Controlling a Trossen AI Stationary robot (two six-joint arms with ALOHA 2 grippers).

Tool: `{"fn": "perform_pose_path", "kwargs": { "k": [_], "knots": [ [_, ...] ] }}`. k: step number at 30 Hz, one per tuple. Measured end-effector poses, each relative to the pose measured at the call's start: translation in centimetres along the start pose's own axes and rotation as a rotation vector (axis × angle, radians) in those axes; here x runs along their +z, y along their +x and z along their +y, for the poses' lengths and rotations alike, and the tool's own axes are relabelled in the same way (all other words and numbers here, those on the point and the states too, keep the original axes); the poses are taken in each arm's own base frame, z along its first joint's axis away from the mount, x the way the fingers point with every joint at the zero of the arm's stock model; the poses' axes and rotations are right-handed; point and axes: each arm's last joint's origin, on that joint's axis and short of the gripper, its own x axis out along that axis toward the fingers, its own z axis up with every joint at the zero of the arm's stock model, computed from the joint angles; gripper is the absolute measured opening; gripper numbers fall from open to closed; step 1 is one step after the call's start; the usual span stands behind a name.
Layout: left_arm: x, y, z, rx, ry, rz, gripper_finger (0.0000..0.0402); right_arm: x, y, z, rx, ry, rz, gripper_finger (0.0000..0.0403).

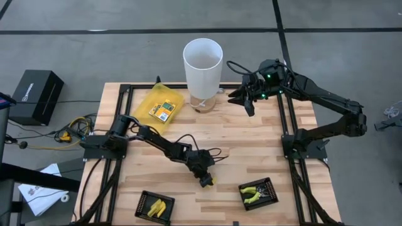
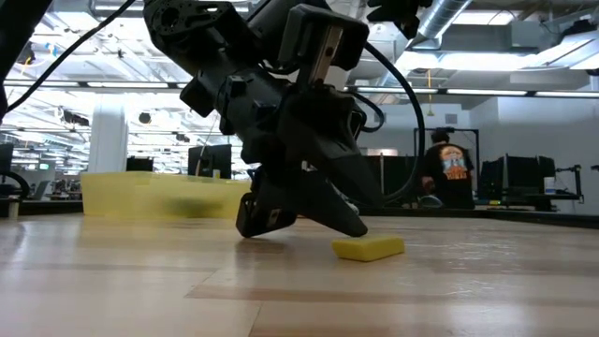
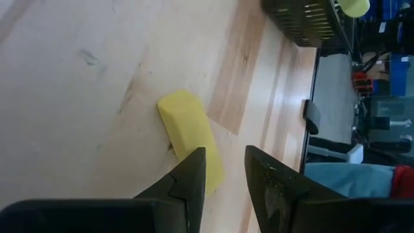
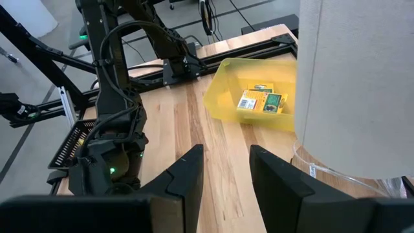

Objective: Pick & Place School Supplies
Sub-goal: Put the eraser into the bottom left black bin

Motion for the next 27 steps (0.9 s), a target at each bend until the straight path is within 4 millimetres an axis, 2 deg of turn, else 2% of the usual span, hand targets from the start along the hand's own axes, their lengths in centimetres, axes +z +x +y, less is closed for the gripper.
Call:
{"fn": "perform_pose_path", "kwargs": {
  "k": [8, 13, 21, 27],
  "knots": [
    [-0.12, -0.05, 0.18, 0.028, 0.102, 0.007, 0.0103, 0.0, 0.0, -0.01, 0.0, 0.002, 0.0, 0.0118],
    [-0.09, -0.06, 0.22, 0.036, 0.111, 0.0, 0.0101, 0.0, 0.01, 0.0, 0.0, 0.002, 0.0, 0.0118],
    [-0.05, -0.08, 0.33, 0.051, 0.142, -0.007, 0.0077, 0.0, 0.01, -0.01, 0.0, 0.002, 0.0, 0.0118],
    [-0.07, -0.08, 0.34, 0.051, 0.141, -0.006, 0.0086, 0.05, 0.01, -0.01, 0.0, 0.001, -0.005, 0.0118]
  ]
}}
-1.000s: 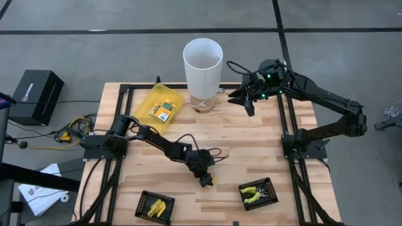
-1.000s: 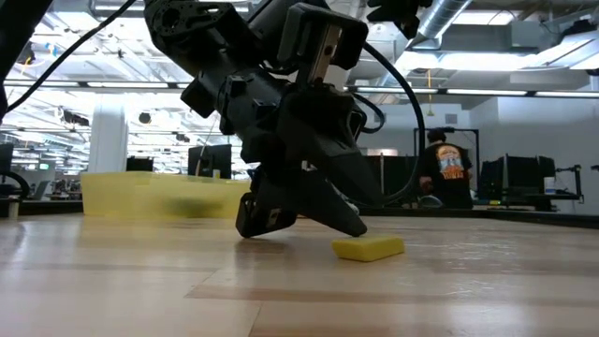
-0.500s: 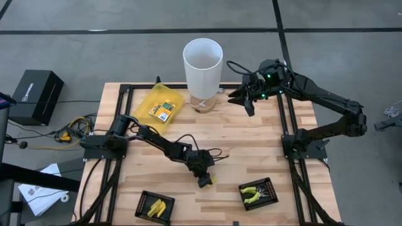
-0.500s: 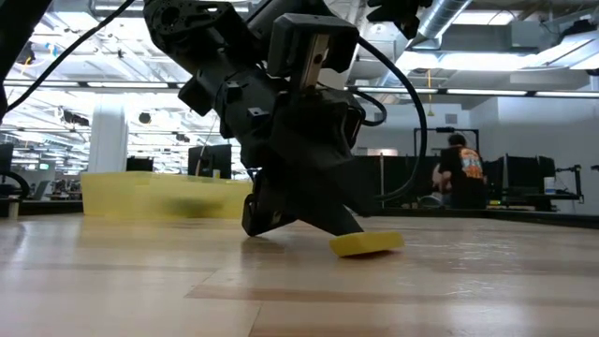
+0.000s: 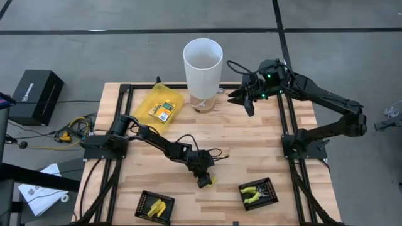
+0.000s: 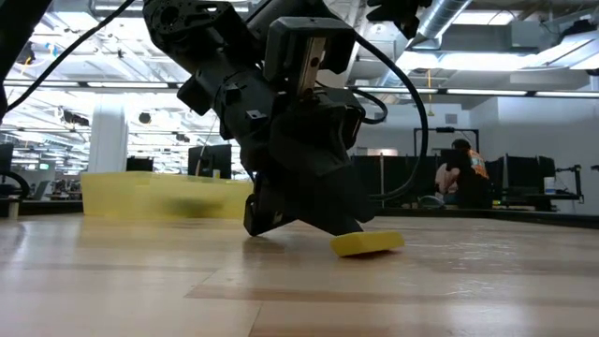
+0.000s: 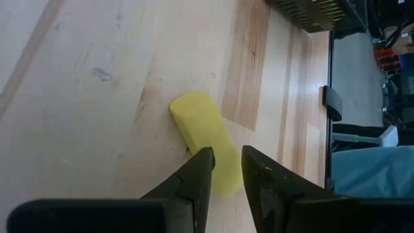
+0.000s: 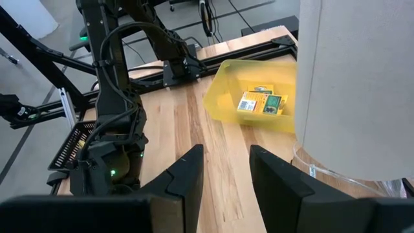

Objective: Pick & Place School Supplies
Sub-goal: Put the eraser into the bottom left black bin

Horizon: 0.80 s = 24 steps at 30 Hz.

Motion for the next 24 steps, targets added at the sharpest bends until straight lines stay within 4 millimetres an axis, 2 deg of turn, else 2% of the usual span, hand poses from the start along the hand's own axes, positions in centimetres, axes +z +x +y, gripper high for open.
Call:
{"fn": "perform_pose_path", "kwargs": {
  "k": [10, 14, 18, 24],
  "knots": [
    [-0.1, 0.1, -0.1, 0.01, -0.02, -0.014, 0.0091, 0.1, 0.0, 0.0, -0.002, -0.01, -0.014, 0.0118],
    [0.0, 0.1, -0.2, 0.014, -0.031, -0.021, 0.0091, -0.1, 0.8, -0.3, -0.008, -0.003, 0.013, 0.0118],
    [-0.2, 0.0, 0.2, 0.081, -0.04, -0.036, 0.009, -0.2, 2.0, -0.8, -0.014, 0.007, 0.04, 0.0118],
    [-0.1, -0.1, 0.2, 0.086, -0.047, -0.043, 0.009, -0.7, 4.9, -1.8, -0.005, 0.004, 0.091, 0.0118]
  ]
}}
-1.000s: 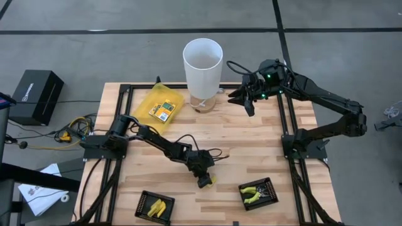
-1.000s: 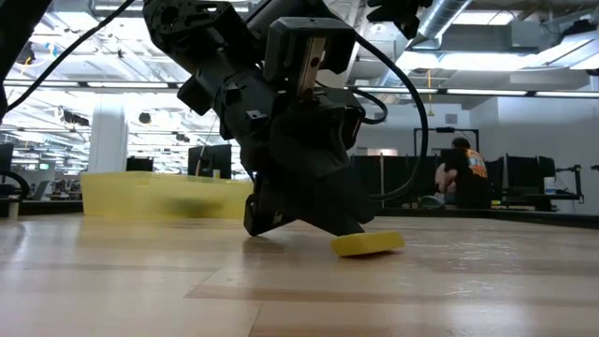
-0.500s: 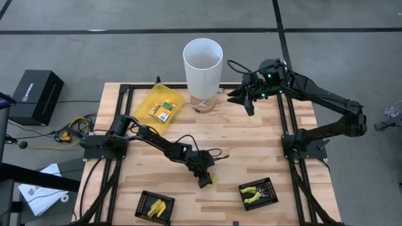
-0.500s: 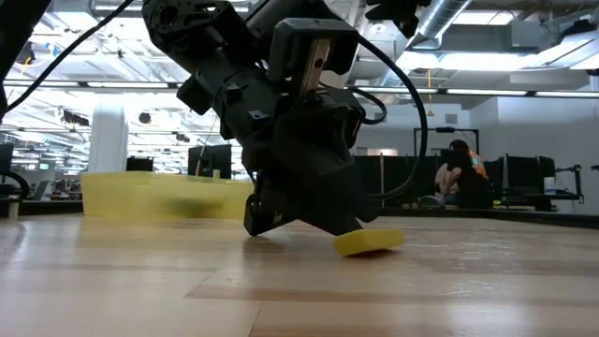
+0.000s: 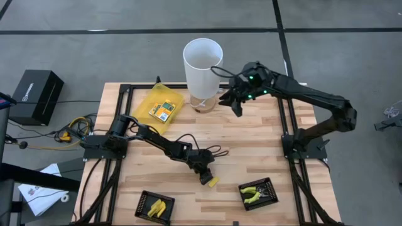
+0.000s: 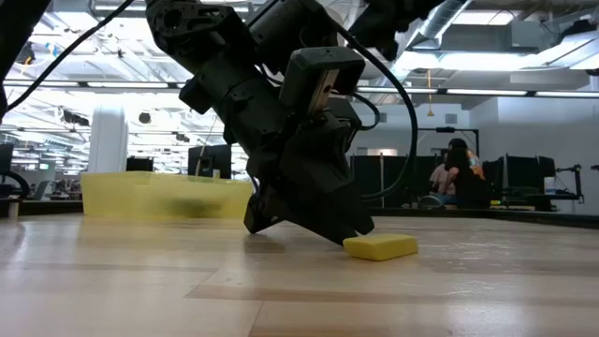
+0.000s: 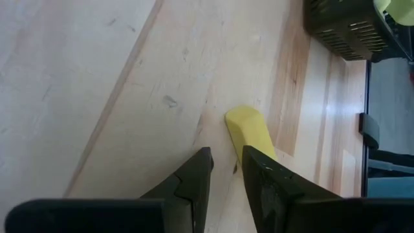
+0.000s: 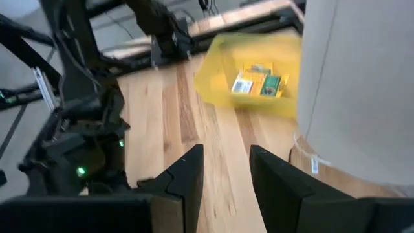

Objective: Pick & Place School Supplies
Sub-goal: Put the eraser into the bottom left black bin

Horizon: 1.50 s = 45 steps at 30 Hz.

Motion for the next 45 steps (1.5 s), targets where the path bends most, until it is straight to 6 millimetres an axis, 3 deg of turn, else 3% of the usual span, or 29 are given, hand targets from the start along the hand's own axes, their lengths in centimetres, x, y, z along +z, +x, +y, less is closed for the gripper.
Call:
{"fn": "perform_pose_path", "kwargs": {
  "k": [5, 7, 9, 14, 18, 21, 24, 26, 32, 36, 40, 45],
  "knots": [
    [-0.1, -0.7, -0.1, -0.003, -0.031, -0.001, 0.009, -0.1, 2.1, -0.6, 0.053, 0.001, 0.015, 0.0118],
    [-1.5, -2.2, 1.2, 0.01, -0.086, -0.009, 0.009, 0.5, 2.1, -0.5, 0.101, -0.001, -0.038, 0.0118],
    [-3.7, -4.4, 3.0, 0.038, -0.102, -0.096, 0.009, 0.9, 2.0, -0.3, 0.138, 0.01, -0.078, 0.0118],
    [-2.9, -10.9, 2.3, 0.181, -0.252, -0.239, 0.009, 1.0, 0.2, 0.5, 0.168, 0.053, -0.084, 0.0118],
    [-1.9, -16.2, 1.0, 0.071, -0.286, -0.446, 0.009, 0.5, -1.0, 2.9, 0.212, 0.112, -0.051, 0.0118],
    [-3.3, -17.7, 2.1, 0.093, -0.295, -0.455, 0.009, -1.7, 0.1, 6.0, 0.216, 0.108, 0.058, 0.0118],
    [-3.7, -19.7, 2.5, 0.013, -0.36, -0.542, 0.009, -5.3, 2.3, 8.8, 0.189, 0.119, 0.184, 0.0118],
    [-4.6, -20.1, 3.4, 0.027, -0.397, -0.542, 0.009, -7.2, 3.9, 10.5, 0.224, 0.163, 0.175, 0.0118],
    [-6.2, -21.5, 4.4, -0.029, -0.401, -0.57, 0.009, -14.9, 6.9, 12.5, 0.216, 0.476, 0.22, 0.0118],
    [-6.9, -22.1, 4.7, -0.085, -0.383, -0.541, 0.009, -18.6, 8.0, 13.6, 0.174, 0.724, 0.164, 0.0118],
    [-7.2, -22.4, 4.4, -0.116, -0.333, -0.529, 0.009, -19.5, 9.0, 15.2, 0.142, 0.755, 0.16, 0.0119],
    [-7.1, -22.5, 3.9, -0.172, -0.238, -0.5, 0.009, -18.2, 11.0, 16.3, 0.067, 0.645, 0.226, 0.0139]
  ]
}}
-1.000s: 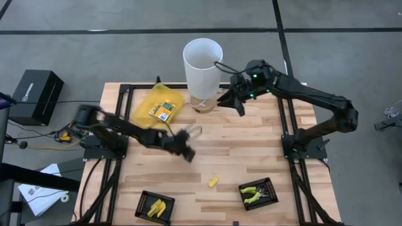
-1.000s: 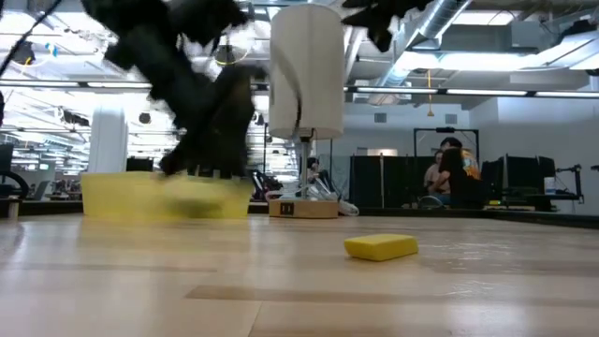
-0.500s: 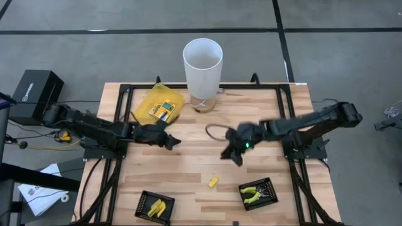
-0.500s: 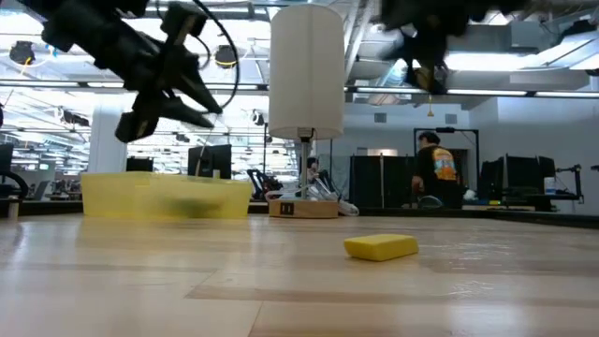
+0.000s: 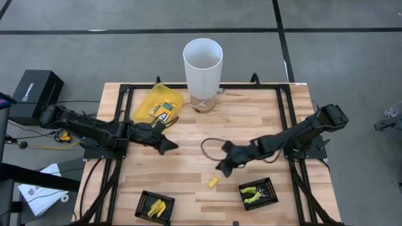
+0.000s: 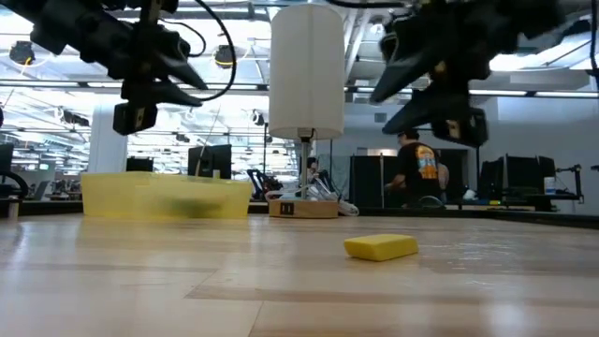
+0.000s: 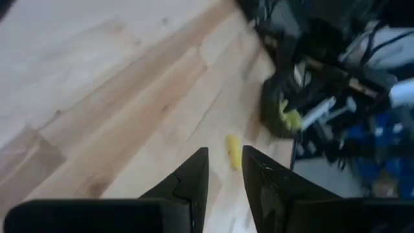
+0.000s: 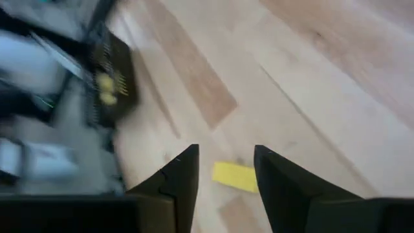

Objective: Pick & Place School Supplies
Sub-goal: Put the eraser into the bottom left black bin

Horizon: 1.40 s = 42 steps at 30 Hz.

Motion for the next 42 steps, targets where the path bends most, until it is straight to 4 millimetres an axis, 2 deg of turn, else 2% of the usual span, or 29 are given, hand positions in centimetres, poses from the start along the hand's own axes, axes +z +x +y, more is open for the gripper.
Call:
{"fn": "perform_pose_path", "kwargs": {
  "k": [5, 9, 15, 17, 19, 22, 29, 31, 36, 42],
  "knots": [
    [-0.7, 0.4, -0.2, -0.019, 0.118, 0.072, 0.009, 2.5, 1.8, 1.9, -0.088, -0.265, 0.168, 0.0163],
    [-0.7, 1.0, -1.7, -0.082, 0.198, 0.15, 0.009, 4.8, 2.4, 3.2, -0.134, -0.429, 0.301, 0.017],
    [-0.4, 3.7, -4.1, 0.033, 0.381, 0.285, 0.009, 7.2, 0.9, 5.0, -0.11, -0.653, 0.373, 0.0163],
    [-0.2, 4.4, -4.3, 0.078, 0.426, 0.303, 0.009, 7.4, 0.4, 5.2, -0.108, -0.714, 0.413, 0.016],
    [0.5, 5.1, -4.6, 0.075, 0.43, 0.277, 0.009, 6.8, 0.4, 5.4, -0.116, -0.785, 0.465, 0.0158],
    [1.4, 5.1, -4.5, 0.093, 0.385, 0.249, 0.009, 4.8, 1.8, 5.1, -0.124, -0.89, 0.567, 0.0157],
    [3.4, 3.5, -4.3, 0.162, 0.297, 0.101, 0.009, 1.0, 6.4, 4.2, -0.095, -1.21, 0.698, 0.016],
    [3.6, 3.0, -4.2, 0.194, 0.273, 0.079, 0.009, 0.1, 7.0, 3.8, -0.096, -1.282, 0.747, 0.016],
    [3.2, 2.8, -3.8, 0.256, 0.272, 0.089, 0.009, -1.3, 8.9, 3.9, -0.03, -1.404, 0.727, 0.016],
    [2.2, 3.0, -2.5, 0.331, 0.224, 0.144, 0.009, -1.0, 9.4, 3.8, -0.038, -1.445, 0.699, 0.0162]
  ]
}}
